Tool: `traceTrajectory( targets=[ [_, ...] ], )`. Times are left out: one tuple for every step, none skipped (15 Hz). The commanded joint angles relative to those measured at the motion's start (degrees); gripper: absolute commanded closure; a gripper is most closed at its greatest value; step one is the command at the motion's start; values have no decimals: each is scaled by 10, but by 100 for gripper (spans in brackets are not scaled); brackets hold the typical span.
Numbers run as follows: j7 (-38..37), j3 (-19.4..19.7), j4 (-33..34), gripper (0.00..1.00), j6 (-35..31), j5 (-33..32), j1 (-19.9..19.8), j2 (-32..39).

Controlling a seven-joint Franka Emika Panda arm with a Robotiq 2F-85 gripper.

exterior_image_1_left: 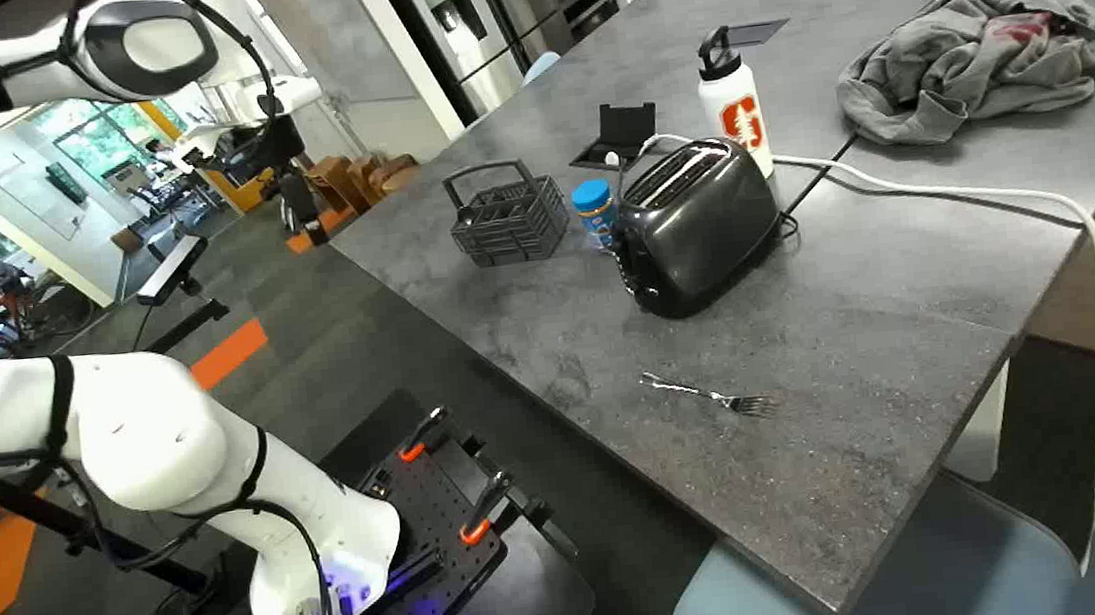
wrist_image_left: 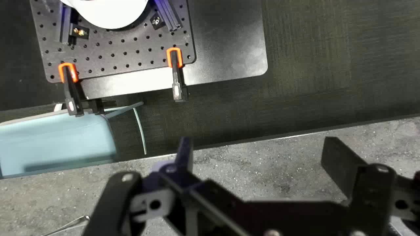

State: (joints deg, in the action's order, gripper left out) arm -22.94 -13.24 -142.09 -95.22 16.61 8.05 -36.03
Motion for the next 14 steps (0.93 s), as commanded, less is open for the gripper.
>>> traceTrajectory(
  targets=[
    [2, -4, 1, 0, 2, 2, -5, 0],
    [2, -4, 1, 0, 2, 2, -5, 0],
    [2, -4, 1, 0, 2, 2, -5, 0],
    [2, -4, 1, 0, 2, 2, -5, 0],
    [4, -4, 1, 0, -2, -2, -7, -1],
    [3, -3, 2, 0, -7, -12, -12, -2],
    [1, -2, 4, 0, -12, -22, -18, -1],
    [-1, 1, 4, 0, -25, -33, -28, 0],
    [0, 7, 5, 0, -34, -41, -36, 3],
    [1, 12, 6, 0, -44, -52, -45, 6],
    [6, 18, 6, 0, -61, -65, -55, 9],
    [6, 22, 6, 0, -78, -81, -64, 11],
    [14, 29, 7, 0, -98, -98, -73, 16],
    [21, 36, 7, 0, -117, -112, -80, 21]
  ],
)
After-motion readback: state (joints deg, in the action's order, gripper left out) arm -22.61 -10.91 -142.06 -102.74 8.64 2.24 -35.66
